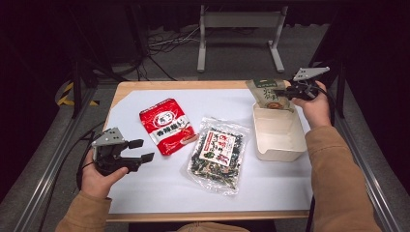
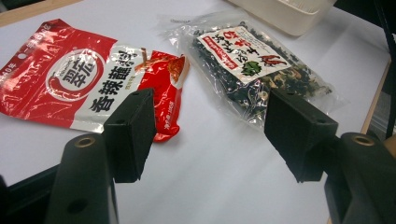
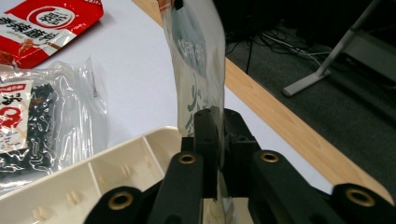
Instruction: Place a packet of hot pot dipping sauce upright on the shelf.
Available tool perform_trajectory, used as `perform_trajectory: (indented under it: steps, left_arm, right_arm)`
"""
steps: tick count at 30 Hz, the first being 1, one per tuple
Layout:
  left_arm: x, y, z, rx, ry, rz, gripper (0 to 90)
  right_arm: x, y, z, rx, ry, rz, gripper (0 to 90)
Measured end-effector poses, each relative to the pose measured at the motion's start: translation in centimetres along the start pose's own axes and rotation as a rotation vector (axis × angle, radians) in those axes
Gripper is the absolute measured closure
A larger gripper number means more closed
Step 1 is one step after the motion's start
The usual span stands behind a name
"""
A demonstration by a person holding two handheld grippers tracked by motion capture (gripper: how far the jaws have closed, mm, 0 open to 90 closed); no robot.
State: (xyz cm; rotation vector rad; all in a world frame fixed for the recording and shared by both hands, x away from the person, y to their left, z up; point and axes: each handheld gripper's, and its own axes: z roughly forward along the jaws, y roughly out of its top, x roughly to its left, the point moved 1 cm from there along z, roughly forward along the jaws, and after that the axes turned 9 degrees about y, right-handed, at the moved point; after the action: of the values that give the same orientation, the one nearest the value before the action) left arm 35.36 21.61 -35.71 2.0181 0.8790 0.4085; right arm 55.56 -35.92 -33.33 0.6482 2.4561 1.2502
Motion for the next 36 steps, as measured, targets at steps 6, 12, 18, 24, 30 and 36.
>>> perform_trajectory:
  steps: [6,12,18,24,30,36]
  left_arm:
    - [-0.1,0.0,0.0,0.001,0.002,-0.002,34.5]
    - [-0.1,0.0,0.1,0.002,0.001,-0.001,34.4]
    - [-0.1,-0.1,0.1,0.001,0.001,0.000,34.4]
    - [-0.1,0.0,0.1,0.002,0.001,0.001,34.4]
    - [-0.2,0.1,0.2,0.004,-0.003,0.003,34.4]
    - [-0.1,0.0,0.5,0.011,-0.013,-0.002,34.4]
  right_arm:
    - [-0.4,-1.5,-0.4,-0.024,-0.030,0.094,87.1]
    - [-0.2,-1.6,-0.4,0.018,-0.057,0.079,86.6]
    - [-0.1,-1.8,-0.5,0.066,-0.091,0.081,86.4]
    - [-0.1,-1.8,-0.6,0.076,-0.105,0.093,86.5]
    - [0.3,-0.8,-0.3,0.001,-0.049,0.077,88.9]
    - [0.2,-1.0,-0.3,-0.115,0.008,0.064,89.0]
